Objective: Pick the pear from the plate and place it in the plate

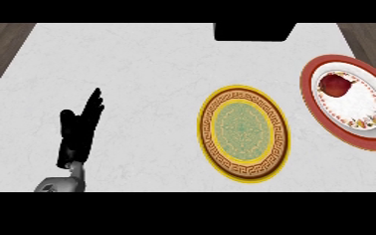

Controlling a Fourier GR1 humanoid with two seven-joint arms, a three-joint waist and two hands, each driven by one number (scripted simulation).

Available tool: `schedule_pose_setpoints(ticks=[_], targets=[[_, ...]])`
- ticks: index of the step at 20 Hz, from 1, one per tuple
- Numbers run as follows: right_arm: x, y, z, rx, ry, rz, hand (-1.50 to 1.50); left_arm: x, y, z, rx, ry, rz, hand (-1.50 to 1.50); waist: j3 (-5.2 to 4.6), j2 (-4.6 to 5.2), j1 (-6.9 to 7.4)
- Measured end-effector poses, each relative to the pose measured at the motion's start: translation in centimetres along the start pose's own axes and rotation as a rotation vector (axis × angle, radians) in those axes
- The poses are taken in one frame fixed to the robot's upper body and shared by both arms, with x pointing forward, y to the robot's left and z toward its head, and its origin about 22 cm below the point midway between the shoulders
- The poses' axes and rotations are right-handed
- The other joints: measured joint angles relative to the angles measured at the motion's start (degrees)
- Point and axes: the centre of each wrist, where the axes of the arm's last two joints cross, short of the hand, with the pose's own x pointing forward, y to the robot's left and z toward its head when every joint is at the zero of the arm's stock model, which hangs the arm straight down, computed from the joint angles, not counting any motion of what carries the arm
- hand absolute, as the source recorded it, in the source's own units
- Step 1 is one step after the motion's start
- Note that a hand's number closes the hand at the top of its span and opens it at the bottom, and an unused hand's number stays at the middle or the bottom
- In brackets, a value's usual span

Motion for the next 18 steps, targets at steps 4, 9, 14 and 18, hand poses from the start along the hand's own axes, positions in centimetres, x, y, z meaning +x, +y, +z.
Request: schedule_pose_setpoints(ticks=[4,9,14,18], targets=[[-1.2,0.9,0.7,0.007,-0.027,-0.006,-1.5,-0.3,-0.2,-0.2,0.0,-0.001,-0.001,0.0,0.03,0.09,0.23],[-1.5,1.2,0.8,-0.013,-0.012,0.023,-1.5,-0.3,-0.5,0.1,0.001,0.002,-0.006,0.0,0.02,0.06,0.22],[-1.8,2.1,0.7,-0.04,0.023,0.079,-1.5,-0.7,-1.1,0.1,-0.008,0.003,0.001,0.0,0.02,0.13,0.38],[-2.3,1.3,1.5,-0.056,0.045,0.101,-1.5,-0.5,-0.5,-0.1,-0.003,0.0,0.003,0.0,0.05,0.16,0.38]])
